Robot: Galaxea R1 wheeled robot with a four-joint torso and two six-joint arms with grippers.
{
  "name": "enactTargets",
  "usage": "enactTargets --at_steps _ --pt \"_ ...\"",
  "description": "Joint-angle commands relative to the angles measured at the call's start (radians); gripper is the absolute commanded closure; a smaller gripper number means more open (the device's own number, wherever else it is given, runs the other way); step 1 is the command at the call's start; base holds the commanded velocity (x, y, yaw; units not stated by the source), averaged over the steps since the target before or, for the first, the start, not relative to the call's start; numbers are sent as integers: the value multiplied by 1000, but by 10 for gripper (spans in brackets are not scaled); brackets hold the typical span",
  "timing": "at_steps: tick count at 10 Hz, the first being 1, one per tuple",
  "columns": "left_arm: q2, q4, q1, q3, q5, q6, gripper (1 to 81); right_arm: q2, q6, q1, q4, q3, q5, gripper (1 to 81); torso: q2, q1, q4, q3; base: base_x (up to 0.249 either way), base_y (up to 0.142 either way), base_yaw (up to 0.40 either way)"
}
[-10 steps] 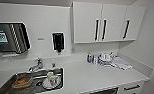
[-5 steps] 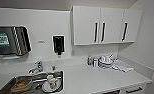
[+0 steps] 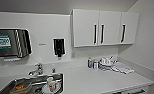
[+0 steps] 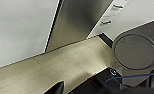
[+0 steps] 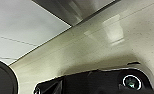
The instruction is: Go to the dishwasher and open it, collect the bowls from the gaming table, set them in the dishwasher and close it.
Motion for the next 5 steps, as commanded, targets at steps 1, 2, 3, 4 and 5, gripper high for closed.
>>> enactTargets --at_steps 1,2,3,4,5 --pt "-95 76 -35 34 -37 -3 10 -32 2 74 18 25 -51 10 -96 62 0 0 0 0 0" --pt "-138 88 -31 60 -50 -22 10 -33 0 73 16 25 -51 10 -134 85 0 0 0 0 0" --pt "-166 88 -27 75 -73 -34 10 -35 0 73 16 25 -51 10 -69 43 0 -48 0 0 0" --pt "-167 88 -24 74 -86 -35 10 -35 0 71 16 25 -51 10 -101 61 0 -93 0 0 0" --pt "-164 88 -22 75 -86 -36 10 -36 0 73 16 25 -51 10 -113 66 0 -99 0 0 0"
